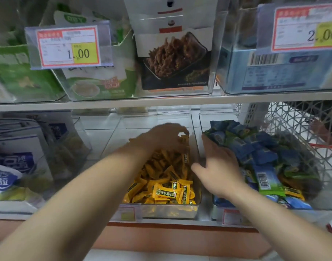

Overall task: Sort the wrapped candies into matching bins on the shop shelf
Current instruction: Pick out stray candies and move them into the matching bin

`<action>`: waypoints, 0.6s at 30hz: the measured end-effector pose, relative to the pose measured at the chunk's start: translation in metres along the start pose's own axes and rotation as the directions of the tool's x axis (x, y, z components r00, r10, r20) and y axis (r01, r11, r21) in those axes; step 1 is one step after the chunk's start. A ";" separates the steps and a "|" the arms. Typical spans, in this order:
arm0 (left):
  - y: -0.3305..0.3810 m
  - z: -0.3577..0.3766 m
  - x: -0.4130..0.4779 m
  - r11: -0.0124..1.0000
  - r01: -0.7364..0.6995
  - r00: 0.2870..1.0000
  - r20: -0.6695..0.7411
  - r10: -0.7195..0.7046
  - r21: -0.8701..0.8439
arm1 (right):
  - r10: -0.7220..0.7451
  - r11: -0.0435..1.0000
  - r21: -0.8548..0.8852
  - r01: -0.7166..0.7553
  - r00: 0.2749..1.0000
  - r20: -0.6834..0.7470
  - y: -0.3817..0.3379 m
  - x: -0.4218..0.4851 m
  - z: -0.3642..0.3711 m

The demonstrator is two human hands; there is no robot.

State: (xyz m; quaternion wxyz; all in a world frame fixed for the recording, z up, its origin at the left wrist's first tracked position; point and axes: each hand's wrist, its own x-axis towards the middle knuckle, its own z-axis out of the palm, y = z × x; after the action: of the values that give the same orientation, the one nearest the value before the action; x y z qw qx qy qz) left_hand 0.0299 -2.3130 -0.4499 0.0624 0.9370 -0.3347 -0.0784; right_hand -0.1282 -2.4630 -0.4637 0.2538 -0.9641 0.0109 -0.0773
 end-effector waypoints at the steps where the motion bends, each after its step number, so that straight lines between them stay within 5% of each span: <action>1: 0.004 0.014 0.003 0.999 0.018 0.997 0.081 -0.015 -0.047 | -0.006 1.000 0.008 0.006 1.000 -0.006 0.001 0.001 0.001; 10: -0.021 0.024 -0.002 0.993 0.112 0.952 0.282 -0.116 0.031 | 0.014 0.999 -0.029 -0.014 1.000 0.013 0.004 0.002 0.002; 18: -0.068 -0.024 -0.038 0.940 0.274 0.938 0.161 -0.308 0.205 | 0.016 1.000 0.006 -0.016 1.000 0.019 -0.001 0.001 0.001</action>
State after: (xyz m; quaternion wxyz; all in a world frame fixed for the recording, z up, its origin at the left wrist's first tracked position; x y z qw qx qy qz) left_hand 0.0476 -2.2355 -0.4337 -0.0672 0.9662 -0.2020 -0.1455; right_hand -0.1276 -2.4622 -0.4640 0.2572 -0.9639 0.0160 -0.0663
